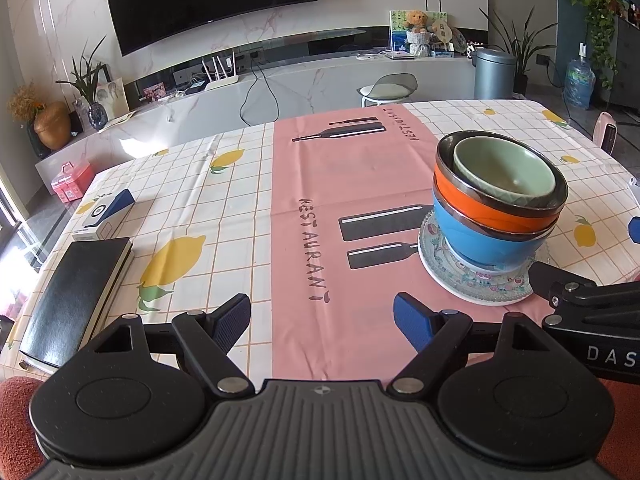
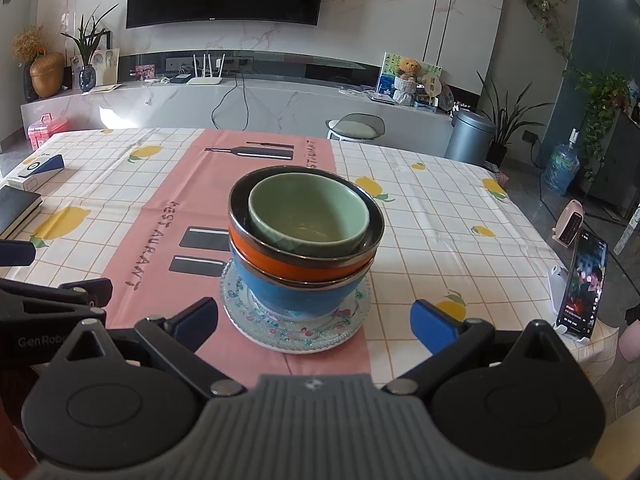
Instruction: Organize plates and bowls
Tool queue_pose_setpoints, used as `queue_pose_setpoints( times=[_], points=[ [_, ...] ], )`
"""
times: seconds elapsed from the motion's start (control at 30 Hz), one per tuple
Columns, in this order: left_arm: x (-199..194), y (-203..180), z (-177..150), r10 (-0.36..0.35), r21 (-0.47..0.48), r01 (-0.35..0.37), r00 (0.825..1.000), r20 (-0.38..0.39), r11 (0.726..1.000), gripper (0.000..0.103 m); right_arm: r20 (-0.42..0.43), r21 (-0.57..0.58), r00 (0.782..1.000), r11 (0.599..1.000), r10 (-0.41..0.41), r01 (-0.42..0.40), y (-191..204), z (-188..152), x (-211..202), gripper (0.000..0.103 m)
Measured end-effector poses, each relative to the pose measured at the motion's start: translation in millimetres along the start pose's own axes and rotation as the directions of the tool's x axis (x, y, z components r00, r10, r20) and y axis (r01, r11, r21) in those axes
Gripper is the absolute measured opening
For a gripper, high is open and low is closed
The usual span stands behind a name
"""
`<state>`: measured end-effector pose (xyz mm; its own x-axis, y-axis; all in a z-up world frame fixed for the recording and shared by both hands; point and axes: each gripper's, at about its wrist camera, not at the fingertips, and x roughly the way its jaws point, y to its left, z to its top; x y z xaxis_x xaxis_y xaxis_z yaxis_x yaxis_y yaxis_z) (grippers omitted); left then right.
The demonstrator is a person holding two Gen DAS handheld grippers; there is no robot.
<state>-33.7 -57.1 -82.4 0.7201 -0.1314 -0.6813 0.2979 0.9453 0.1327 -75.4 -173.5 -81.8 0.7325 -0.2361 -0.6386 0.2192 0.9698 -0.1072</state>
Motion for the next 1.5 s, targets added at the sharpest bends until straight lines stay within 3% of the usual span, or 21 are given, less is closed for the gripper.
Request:
queue_pose_setpoints(
  times=[1.5],
  points=[
    [-1.1,2.2,0.4,0.001,-0.006,-0.001,1.000,-0.001,1.000,0.095,-0.018,0.045,0.998,0.997,0.058,-0.058,-3.8,-2.9,4.9,0.100]
  ],
)
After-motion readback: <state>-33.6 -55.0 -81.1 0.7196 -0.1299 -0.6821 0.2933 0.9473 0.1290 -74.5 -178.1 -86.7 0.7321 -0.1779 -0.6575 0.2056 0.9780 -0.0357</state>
